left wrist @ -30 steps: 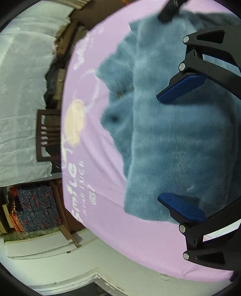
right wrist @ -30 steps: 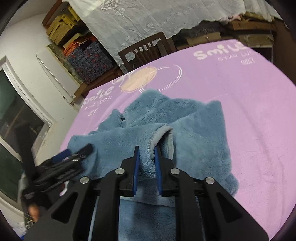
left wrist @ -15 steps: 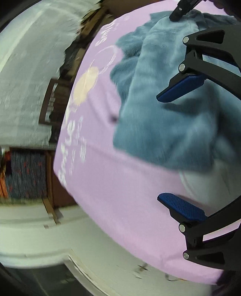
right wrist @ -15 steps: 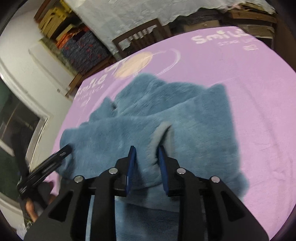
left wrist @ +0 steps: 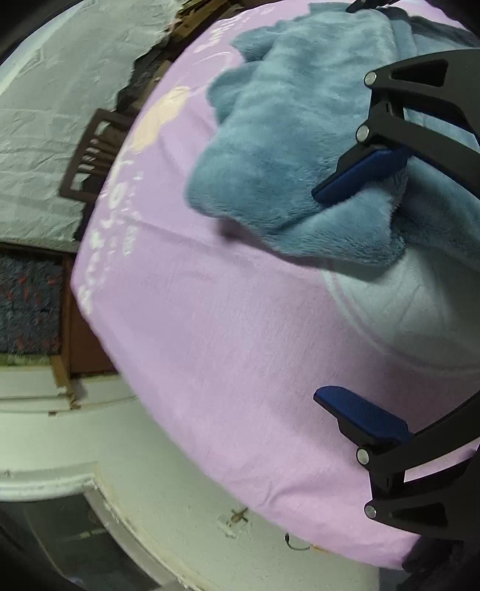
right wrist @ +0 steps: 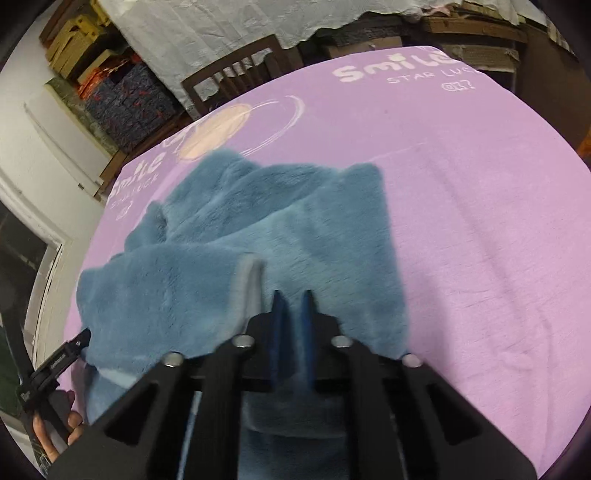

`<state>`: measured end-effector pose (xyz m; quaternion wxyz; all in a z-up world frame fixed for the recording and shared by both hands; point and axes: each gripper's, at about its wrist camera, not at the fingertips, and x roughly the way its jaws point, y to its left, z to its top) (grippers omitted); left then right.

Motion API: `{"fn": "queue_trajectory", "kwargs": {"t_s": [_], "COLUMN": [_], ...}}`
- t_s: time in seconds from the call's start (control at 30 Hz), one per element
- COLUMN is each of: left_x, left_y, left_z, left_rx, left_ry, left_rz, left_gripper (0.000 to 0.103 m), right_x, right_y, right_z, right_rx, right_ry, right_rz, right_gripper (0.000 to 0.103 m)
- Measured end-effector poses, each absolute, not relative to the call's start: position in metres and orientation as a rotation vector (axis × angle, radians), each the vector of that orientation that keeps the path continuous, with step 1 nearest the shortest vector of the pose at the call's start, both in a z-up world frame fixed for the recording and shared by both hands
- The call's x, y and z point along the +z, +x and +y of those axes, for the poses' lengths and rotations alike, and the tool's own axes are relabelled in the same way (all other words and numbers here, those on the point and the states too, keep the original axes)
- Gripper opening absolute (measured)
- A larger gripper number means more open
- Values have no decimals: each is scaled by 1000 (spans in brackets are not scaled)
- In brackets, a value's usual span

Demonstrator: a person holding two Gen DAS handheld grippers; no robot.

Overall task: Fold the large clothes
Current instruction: 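Fold the grasped side edge over the jacket body with the right gripper, then release the folded edge and withdraw the right gripper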

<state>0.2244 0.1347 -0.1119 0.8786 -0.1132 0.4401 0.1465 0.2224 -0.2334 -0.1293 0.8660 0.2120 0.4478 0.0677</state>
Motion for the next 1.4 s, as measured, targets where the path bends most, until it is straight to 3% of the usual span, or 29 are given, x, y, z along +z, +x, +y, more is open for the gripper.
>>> {"fn": "queue_trajectory", "kwargs": {"t_s": [0.2,0.47,0.7,0.97,1.2,1.4], "left_x": [-72,-122,-123,-105,-126,-116], "left_y": [258,306,297,240,222,197], "left_z": [104,110,117,133,143,141], "left_rx": [197,202,224,271,291,299], "left_ry": [-211,-232,-238,-225,-240,-224], "left_rz": [814,939,926,896,959,929], "left_gripper": [96,97,99,98,99,99], "right_x": [-104,-131,-143,-112,-137,-137], "right_y": [222,252,258,210,194,177], "right_z": [-277,-289,-291,-279,-266,-270], "right_rx": [92,101,63,118,151,173], "right_ry": [544,570,545,516,514,494], "right_rz": [802,884,924,840,942,919], "right_gripper": [11,11,11,15,14,13]}}
